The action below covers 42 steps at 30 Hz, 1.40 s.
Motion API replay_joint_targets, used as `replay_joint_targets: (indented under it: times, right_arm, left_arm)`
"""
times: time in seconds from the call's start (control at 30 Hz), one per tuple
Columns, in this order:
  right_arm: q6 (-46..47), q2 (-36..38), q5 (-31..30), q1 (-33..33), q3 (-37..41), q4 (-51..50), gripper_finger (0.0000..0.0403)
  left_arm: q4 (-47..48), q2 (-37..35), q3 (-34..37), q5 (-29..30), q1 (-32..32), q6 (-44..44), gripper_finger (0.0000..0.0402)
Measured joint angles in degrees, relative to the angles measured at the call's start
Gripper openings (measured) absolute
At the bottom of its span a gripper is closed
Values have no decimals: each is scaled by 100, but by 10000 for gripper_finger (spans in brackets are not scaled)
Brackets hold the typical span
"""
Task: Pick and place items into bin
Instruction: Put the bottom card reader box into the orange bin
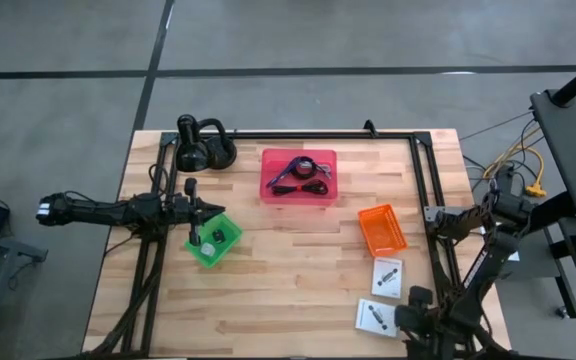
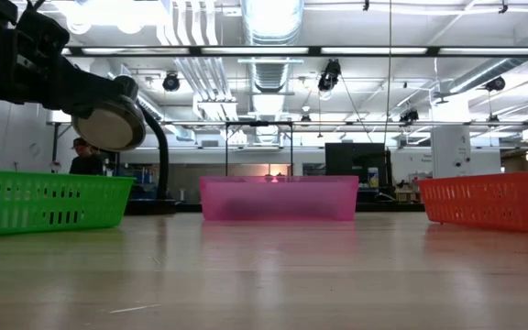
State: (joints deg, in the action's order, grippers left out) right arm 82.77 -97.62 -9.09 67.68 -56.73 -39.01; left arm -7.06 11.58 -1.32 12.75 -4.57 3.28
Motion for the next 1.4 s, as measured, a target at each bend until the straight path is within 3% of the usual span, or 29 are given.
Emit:
replay_joint_targets:
  times: [0.4, 0.57, 0.97, 1.4]
  right_arm:
    - [101, -466, -72, -269, -43, 47, 379]
    - [-372, -499, -717, -396, -231, 138, 379]
    - [-1369, -488, -1476, -573, -315, 343, 379]
    - [-2189, -488, -1348, -1027, -304, 809, 380]
  left_arm:
    - [-2, 2, 0, 81, -1, 1, 0]
    - [1, 2, 0, 81, -1, 1, 0]
    - [3, 8, 0, 79, 0, 1, 0]
    - [8, 17, 0, 76, -1, 3, 0]
